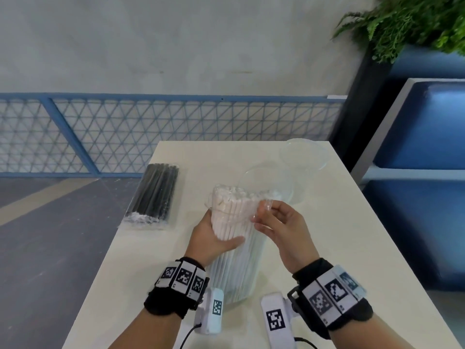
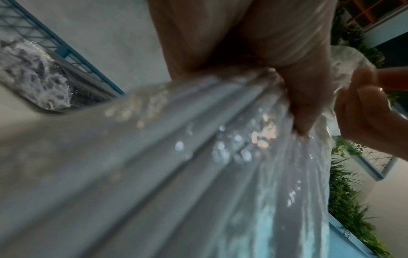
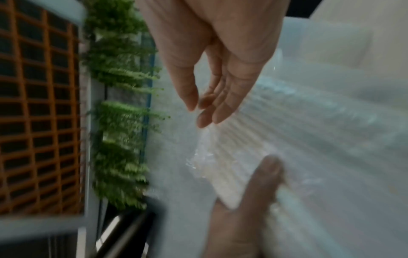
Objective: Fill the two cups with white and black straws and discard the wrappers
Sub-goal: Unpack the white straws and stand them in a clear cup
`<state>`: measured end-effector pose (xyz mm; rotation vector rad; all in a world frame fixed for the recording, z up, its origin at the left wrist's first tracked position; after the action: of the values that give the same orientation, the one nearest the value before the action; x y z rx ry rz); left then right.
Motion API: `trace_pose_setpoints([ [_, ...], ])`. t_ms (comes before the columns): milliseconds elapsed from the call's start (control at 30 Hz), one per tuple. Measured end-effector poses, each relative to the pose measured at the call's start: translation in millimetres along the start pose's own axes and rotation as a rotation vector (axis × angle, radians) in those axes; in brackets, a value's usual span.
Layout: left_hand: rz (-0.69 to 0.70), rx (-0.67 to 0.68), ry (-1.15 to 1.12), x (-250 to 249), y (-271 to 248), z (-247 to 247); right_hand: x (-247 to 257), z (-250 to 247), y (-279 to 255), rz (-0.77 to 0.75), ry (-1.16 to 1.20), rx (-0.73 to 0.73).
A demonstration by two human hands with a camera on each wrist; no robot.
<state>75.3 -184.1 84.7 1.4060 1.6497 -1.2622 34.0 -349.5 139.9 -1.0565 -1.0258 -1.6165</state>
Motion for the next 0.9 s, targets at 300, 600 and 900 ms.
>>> trace_pose_setpoints([
  [300,0.017,0.033,0.003,0,-8,-2,17,12,-5,-0.894,-1.14,0.348],
  [600,0.022,0.205,0.062,3,-7,-9,75,15,70,-0.567,-0.662,0.09],
  [900,0.013,0.192,-0.009,10,1,-20,46,12,100,-0.358,-0.922,0.105],
])
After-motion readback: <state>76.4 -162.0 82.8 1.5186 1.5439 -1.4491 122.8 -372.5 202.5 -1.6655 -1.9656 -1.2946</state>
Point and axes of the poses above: each hand's wrist, its own y-axis towards the middle knuckle, its own z-axis out of the palm, x = y × z, the point moved 5 cm from there along y, towards the middle knuckle, and after that the axes turned 14 degrees about -z, right-handed, at the moved point
